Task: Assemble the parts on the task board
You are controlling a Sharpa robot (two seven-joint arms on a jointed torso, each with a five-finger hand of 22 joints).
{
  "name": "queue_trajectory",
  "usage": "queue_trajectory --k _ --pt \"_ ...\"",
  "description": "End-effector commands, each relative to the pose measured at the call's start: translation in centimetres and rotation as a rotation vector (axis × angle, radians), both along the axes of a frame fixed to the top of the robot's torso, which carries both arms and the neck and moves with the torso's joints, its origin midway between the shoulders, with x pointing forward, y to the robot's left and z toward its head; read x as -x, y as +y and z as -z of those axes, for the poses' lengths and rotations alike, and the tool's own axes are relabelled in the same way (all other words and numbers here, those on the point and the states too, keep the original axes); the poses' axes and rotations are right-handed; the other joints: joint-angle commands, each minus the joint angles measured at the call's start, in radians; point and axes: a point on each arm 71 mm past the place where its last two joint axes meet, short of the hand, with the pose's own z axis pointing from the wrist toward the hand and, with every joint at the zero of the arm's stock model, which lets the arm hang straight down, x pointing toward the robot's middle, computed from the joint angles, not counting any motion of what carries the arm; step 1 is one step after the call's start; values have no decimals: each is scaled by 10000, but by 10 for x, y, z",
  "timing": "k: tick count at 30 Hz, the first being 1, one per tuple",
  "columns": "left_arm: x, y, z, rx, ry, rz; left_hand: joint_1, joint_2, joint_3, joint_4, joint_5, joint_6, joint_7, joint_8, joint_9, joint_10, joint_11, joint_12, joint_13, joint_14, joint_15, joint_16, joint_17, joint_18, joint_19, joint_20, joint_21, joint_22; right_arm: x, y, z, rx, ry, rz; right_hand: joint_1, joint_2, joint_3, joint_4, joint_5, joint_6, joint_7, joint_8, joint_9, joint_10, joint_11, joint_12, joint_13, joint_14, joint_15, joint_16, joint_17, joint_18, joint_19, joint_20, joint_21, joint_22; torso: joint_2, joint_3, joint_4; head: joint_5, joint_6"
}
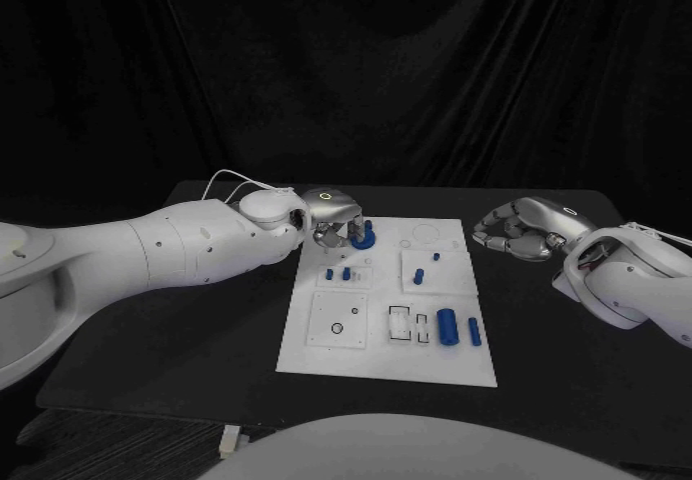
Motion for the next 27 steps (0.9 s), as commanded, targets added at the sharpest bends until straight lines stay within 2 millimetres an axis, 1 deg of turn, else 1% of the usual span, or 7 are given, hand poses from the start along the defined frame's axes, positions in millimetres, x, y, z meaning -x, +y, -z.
queue_trajectory --k 1,3,5,8,14,19,27 --pt "0 4 4 -450 610 -127 -60 -56 55 21 -47 14 0 -47 -45 -48 -48 -49 -24 -72 4 -44 -26 -75 -64 4 -51 1609 0 -1 2 64 106 77 70 28 47 0 41 62 29 -20 -10 706 33 -49 2105 396 17 -51 -9 148 -25 -1 -46 1569 0 6 -4 -2 0" --pt "0 6 5 -538 723 -178 -65 -57 53 24 -52 14 1 -49 -46 -47 -47 -55 -26 -58 4 -23 12 -80 -56 4 -33 1615 0 0 2 69 117 77 70 28 47 0 41 62 29 -20 -10 706 33 -49 2105 396 17 -51 -9 148 -25 -1 -46 1569 1 7 -11 10 0" --pt "0 8 6 -613 818 -228 -75 -61 51 27 -60 12 4 -54 -49 -48 -45 -67 -32 -71 5 -39 -17 -75 -69 5 -56 1609 0 0 3 76 135 71 70 28 47 0 41 62 29 -20 -10 706 33 -49 2105 396 17 -51 -9 148 -25 -1 -46 1569 -9 12 -1 16 0" --pt "1 10 8 -681 913 -279 -88 -66 49 31 -75 10 3 -64 -54 -63 -42 -99 -46 -86 6 -55 -46 -74 -77 7 -70 1606 0 0 3 85 159 64 70 28 47 0 41 62 29 -20 -10 706 33 -49 2105 396 17 -51 -9 148 -25 -1 -46 1569 1 7 -8 33 0" --pt "2 12 11 -757 1034 -349 -106 -74 43 37 -94 7 3 -74 -59 -72 -40 -129 -59 -69 9 -26 4 -79 -70 10 -52 1612 0 1 4 103 194 60 75 33 55 0 41 69 28 -20 -12 703 32 -51 2100 394 16 -56 -18 150 -27 -2 -57 1567 27 -10 5 52 0" --pt "2 12 14 -805 1096 -391 -111 -81 44 34 -100 -12 4 -92 -67 -80 -38 -156 -71 -81 14 -41 -30 -74 -83 12 -77 1607 0 0 4 114 204 65 75 33 55 0 41 69 28 -20 -12 703 32 -51 2100 394 16 -56 -18 150 -27 -2 -57 1567 12 2 2 52 0" --pt "1 13 17 -815 1089 -462 -106 -89 50 23 -100 -32 7 -112 -77 -89 -33 -186 -84 -106 20 -67 -77 -70 -97 14 -104 1601 0 0 4 117 209 69 75 33 55 0 41 69 28 -20 -12 703 32 -51 2100 394 16 -56 -18 150 -27 -2 -57 1567 13 1 -2 32 0"
